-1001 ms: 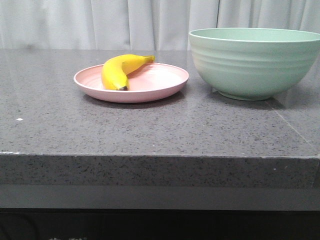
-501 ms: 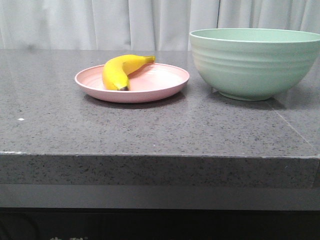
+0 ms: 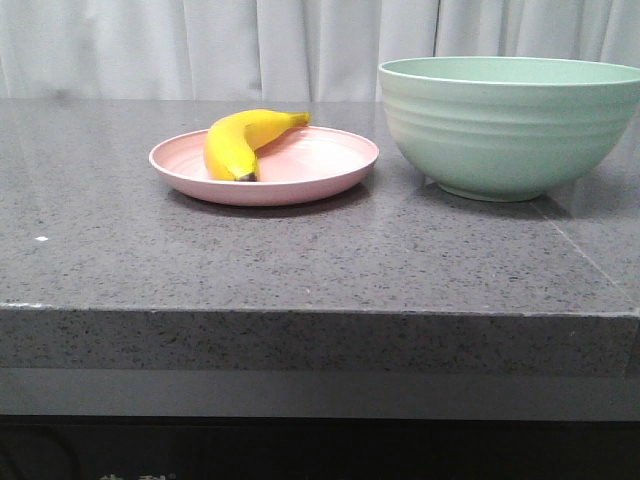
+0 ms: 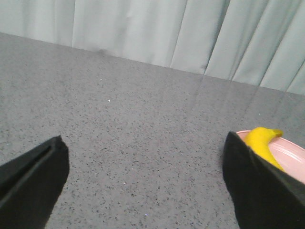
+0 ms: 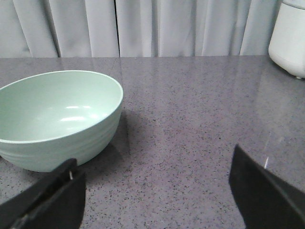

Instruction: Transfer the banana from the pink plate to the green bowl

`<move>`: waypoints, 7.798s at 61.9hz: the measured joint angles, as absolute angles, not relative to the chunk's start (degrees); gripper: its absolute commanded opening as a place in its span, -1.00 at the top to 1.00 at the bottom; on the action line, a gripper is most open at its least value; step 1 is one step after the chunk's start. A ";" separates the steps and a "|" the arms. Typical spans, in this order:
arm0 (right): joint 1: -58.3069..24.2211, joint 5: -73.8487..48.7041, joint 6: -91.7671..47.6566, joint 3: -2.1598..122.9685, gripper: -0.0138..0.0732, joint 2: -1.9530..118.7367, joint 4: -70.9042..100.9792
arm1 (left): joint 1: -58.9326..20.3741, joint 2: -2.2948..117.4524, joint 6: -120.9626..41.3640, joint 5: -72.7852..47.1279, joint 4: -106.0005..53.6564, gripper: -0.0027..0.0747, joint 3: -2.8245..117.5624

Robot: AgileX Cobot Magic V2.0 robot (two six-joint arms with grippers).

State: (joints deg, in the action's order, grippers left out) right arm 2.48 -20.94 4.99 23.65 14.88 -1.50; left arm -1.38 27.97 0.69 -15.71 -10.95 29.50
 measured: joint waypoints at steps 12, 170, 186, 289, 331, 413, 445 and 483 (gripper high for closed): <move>2.48 -20.71 4.99 23.65 -0.82 14.88 -1.50 | -9.98 39.76 0.00 -26.09 -11.39 -0.56 41.04; 2.48 -20.48 4.99 23.65 -0.82 15.10 -1.50 | -27.08 101.01 6.70 -38.44 -7.20 0.88 89.17; 2.48 -26.47 4.99 27.14 -0.82 18.18 1.04 | -27.28 92.83 3.49 -41.70 -6.80 0.88 89.17; -11.62 -60.75 -34.96 99.92 -0.82 107.93 66.57 | -31.01 83.57 -3.82 -45.45 -6.52 0.88 81.89; -11.62 -61.31 -34.92 100.19 0.29 108.38 69.36 | -31.01 83.33 -3.82 -45.33 -6.52 0.58 81.89; 4.97 -67.37 -33.63 123.18 0.29 108.47 46.16 | -31.01 82.38 -3.82 -44.56 -8.94 -0.72 82.31; -4.07 -72.34 -27.53 125.11 0.28 113.00 22.53 | -31.01 82.32 -3.82 -44.56 -8.94 -0.72 82.31; -4.98 -72.40 -22.63 125.11 -0.46 113.22 19.36 | -31.01 82.32 -3.82 -44.56 -8.94 -0.72 82.31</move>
State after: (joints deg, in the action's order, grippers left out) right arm -4.98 -72.40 -22.63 125.11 113.22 19.36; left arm -31.01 82.32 -3.82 -44.56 -8.94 82.31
